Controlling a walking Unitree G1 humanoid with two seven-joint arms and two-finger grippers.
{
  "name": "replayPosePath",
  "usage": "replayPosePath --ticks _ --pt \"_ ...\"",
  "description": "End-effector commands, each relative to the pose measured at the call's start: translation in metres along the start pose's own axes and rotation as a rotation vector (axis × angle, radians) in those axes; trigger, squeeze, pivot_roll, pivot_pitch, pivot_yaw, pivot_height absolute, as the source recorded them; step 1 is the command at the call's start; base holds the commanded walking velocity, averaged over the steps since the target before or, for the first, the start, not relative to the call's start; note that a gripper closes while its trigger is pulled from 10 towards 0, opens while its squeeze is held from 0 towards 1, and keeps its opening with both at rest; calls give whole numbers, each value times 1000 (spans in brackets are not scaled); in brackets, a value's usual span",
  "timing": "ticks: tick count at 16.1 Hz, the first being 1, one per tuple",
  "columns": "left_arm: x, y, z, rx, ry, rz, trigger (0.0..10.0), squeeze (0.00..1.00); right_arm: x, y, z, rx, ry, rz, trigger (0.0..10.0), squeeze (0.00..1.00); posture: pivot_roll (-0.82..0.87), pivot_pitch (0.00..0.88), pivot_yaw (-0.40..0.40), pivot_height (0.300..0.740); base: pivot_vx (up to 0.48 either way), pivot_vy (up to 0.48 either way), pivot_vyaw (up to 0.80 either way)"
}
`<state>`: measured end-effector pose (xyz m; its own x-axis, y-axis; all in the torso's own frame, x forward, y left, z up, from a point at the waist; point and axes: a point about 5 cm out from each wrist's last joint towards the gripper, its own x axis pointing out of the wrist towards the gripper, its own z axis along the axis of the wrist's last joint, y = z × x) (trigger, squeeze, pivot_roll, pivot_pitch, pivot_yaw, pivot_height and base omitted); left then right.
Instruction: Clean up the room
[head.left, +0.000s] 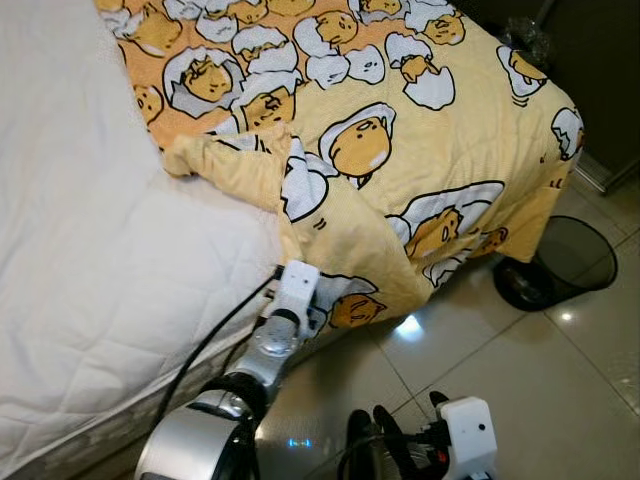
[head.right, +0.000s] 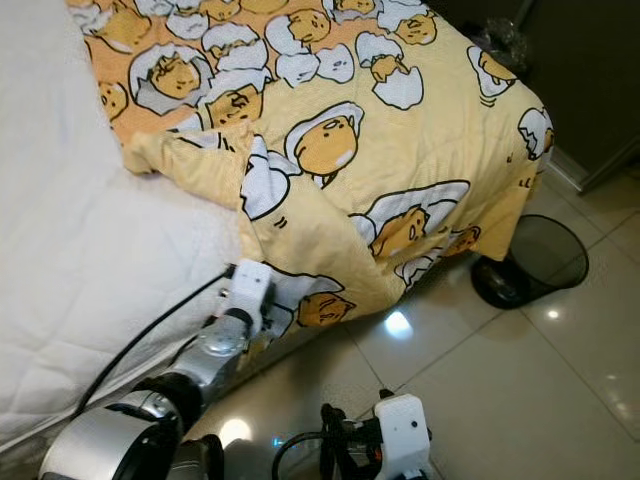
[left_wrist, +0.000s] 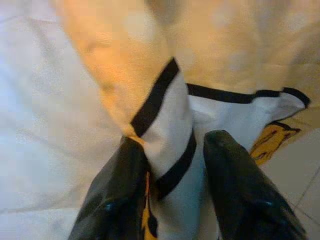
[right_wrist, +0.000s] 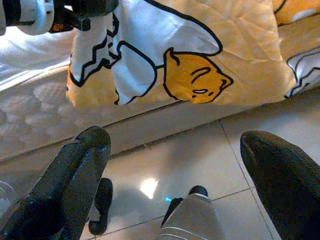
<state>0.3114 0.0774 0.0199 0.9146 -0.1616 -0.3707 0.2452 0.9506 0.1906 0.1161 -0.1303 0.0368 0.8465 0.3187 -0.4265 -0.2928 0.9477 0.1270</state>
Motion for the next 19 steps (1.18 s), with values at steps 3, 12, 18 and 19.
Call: replayPosePath --ticks 3,12,18,19 --pt "-6 -2 -15 -19 47 27 0 0 -3 -9 0 -15 19 -14 10000 0 -226 254 -49 740 0 0 0" --pt "-3 -14 -6 -33 20 -67 0 0 -2 -14 2 -31 34 -11 10000 0 -239 245 -68 740 0 0 0" --pt "-11 1 0 -67 -189 5 0 0 2 -19 2 -35 29 -6 10000 0 -194 223 -74 740 0 0 0" --pt "-15 0 -11 -55 -157 -2 0 0 3 -19 1 -36 31 1 10000 0 -190 222 -75 740 0 0 0"
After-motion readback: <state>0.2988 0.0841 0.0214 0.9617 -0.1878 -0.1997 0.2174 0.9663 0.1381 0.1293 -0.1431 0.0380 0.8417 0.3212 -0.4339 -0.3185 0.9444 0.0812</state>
